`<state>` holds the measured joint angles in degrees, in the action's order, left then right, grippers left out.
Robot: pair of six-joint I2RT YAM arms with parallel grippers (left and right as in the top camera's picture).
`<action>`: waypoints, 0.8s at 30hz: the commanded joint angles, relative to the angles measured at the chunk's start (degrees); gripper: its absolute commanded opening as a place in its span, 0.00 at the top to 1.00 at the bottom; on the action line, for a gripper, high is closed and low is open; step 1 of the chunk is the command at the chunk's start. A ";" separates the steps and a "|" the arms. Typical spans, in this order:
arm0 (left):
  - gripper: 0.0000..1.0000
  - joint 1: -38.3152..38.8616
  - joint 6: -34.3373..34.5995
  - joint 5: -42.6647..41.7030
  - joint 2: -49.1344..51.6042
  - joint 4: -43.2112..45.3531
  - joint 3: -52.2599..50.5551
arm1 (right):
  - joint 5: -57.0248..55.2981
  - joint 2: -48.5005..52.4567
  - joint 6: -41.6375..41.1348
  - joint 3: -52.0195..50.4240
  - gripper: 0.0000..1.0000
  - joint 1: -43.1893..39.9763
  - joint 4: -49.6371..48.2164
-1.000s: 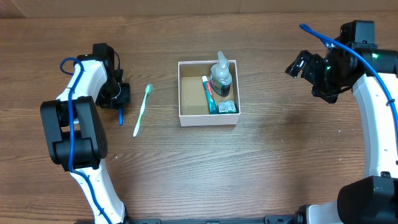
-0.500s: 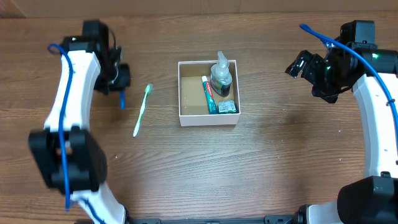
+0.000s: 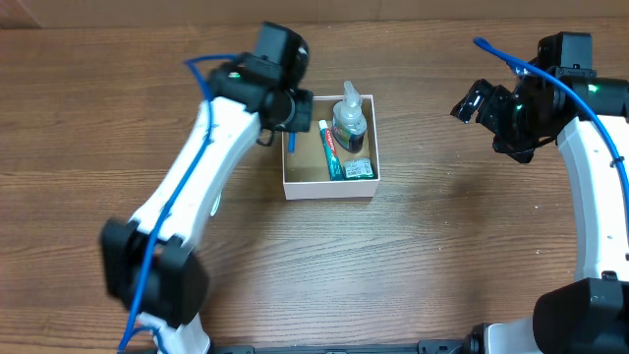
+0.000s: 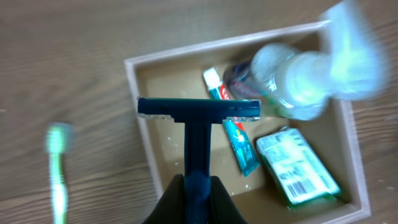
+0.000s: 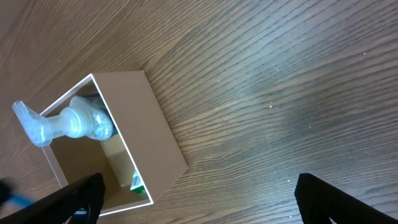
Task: Pack container
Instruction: 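Place the blue razor into the box with left gripper, then grasp the green toothbrush with the left gripper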
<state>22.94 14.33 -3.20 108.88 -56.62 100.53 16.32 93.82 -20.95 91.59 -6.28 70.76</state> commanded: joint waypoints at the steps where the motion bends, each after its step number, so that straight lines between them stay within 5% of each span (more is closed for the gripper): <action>1: 0.70 1.05 2.43 -3.34 5.88 1.18 -1.22 | 0.28 -0.44 -0.09 0.28 0.00 -0.17 -0.13; 6: 0.66 0.42 2.03 -3.72 4.72 -0.87 -0.59 | 0.28 -0.44 -0.11 0.28 0.00 -0.17 -0.13; 12: 0.44 -6.27 -1.81 8.07 -0.68 -8.74 -0.33 | 0.28 -0.44 -0.09 0.28 0.00 -0.17 -0.13; 24: 0.44 -17.35 -18.71 3.19 11.08 -7.39 -4.09 | 0.26 -0.44 -0.09 0.28 0.00 -0.17 -0.13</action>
<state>5.87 2.04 3.11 113.78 -64.60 97.76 16.29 93.82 -20.95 91.59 -6.28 70.76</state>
